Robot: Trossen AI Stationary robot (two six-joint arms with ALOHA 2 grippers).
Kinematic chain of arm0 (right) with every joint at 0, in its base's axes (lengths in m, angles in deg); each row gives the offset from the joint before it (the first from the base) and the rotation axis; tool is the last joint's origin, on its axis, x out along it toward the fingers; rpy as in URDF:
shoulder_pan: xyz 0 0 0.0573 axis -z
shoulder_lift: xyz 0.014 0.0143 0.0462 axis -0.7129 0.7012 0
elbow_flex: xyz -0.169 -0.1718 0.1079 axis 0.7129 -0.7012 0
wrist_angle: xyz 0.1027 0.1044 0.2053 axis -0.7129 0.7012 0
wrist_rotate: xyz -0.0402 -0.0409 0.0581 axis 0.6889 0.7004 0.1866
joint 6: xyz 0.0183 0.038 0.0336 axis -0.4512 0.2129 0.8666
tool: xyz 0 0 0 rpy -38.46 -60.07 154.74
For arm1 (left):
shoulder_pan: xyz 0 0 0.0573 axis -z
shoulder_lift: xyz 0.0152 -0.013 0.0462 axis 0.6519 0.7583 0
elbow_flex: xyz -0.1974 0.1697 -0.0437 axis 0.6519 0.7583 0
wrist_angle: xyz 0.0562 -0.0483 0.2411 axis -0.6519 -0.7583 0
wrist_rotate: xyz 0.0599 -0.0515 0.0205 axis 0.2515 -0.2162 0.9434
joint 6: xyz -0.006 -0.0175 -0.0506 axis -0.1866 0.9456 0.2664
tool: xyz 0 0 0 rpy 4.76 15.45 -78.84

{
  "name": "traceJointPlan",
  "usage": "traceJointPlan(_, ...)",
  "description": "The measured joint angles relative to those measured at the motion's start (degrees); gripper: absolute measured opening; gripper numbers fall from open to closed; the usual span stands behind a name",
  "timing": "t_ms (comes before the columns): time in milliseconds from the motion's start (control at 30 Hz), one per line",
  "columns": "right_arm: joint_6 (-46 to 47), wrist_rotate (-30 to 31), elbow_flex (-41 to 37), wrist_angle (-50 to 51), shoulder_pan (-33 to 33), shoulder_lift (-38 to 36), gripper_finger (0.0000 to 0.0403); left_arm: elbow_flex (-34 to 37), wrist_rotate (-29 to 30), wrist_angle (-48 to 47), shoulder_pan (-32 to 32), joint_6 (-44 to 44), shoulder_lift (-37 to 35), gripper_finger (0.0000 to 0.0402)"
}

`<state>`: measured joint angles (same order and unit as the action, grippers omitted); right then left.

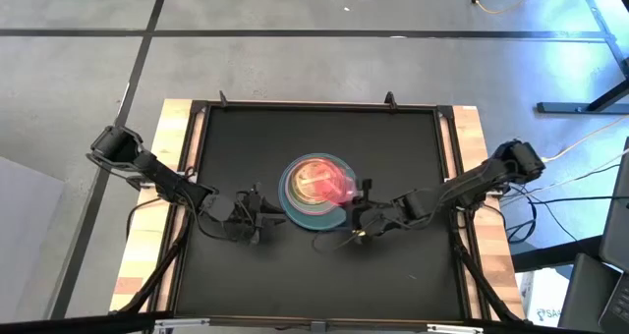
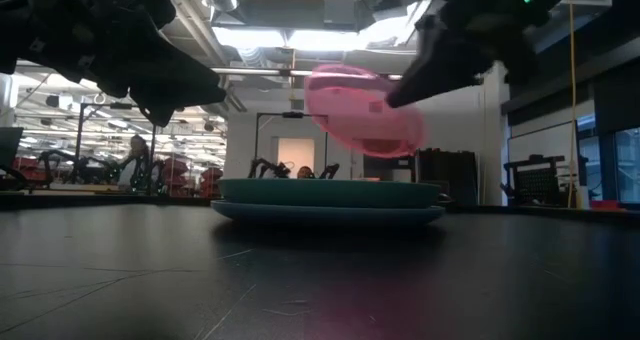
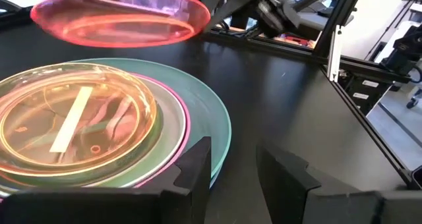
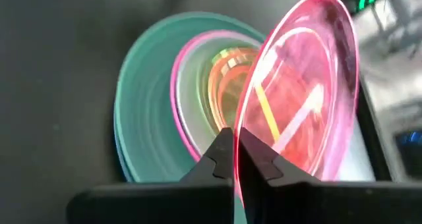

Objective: Stack plastic plates
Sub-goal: Stack the transparent red plate on top of the transparent orange plate, then return to Home Position

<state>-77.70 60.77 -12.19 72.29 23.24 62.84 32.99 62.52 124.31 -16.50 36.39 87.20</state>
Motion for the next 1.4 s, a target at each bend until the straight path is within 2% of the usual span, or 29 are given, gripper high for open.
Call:
traceJointPlan(233, -9.60, -3.78, 0.02, -13.13, 4.50, 6.89, 0.0001, 0.00, 0.04, 0.04, 0.00, -0.42, 0.00, 0.0112)
traceJointPlan(367, -9.68, -3.64, 0.02, -15.65, 7.72, 9.82, 0.0001, 0.00, -0.46, 0.07, 0.00, -0.44, 0.00, 0.0112)
traceJointPlan(500, -9.76, -8.41, 0.02, -14.94, 9.76, 11.80, 0.0006, 0.00, -0.46, 0.07, 0.00, -0.44, 0.00, 0.0112)
traceJointPlan(600, -9.76, -10.68, 0.01, -15.23, 10.00, 13.26, 0.0032, 0.00, -0.60, -0.15, 0.00, -0.44, 0.00, 0.0112)
traceJointPlan(900, -8.23, -17.31, 0.48, -16.55, 9.45, 13.51, 0.0153, 0.00, -2.05, -0.28, 0.02, -0.41, 0.00, 0.0112)
traceJointPlan(1100, -6.98, -23.61, 5.10, -11.25, 8.19, 9.22, 0.0187, 0.00, -2.05, -0.13, 0.02, -0.38, 0.00, 0.0112)
traceJointPlan(1267, -6.72, -29.79, 5.65, -5.04, 7.98, 0.90, 0.0183, 0.00, -1.03, 1.70, 0.02, -0.42, 0.00, 0.0112)
traceJointPlan(1400, -6.47, -31.29, 2.31, -4.74, 8.83, -6.48, 0.0171, -0.99, 1.88, 2.03, -0.83, -2.37, -0.05, 0.0112)
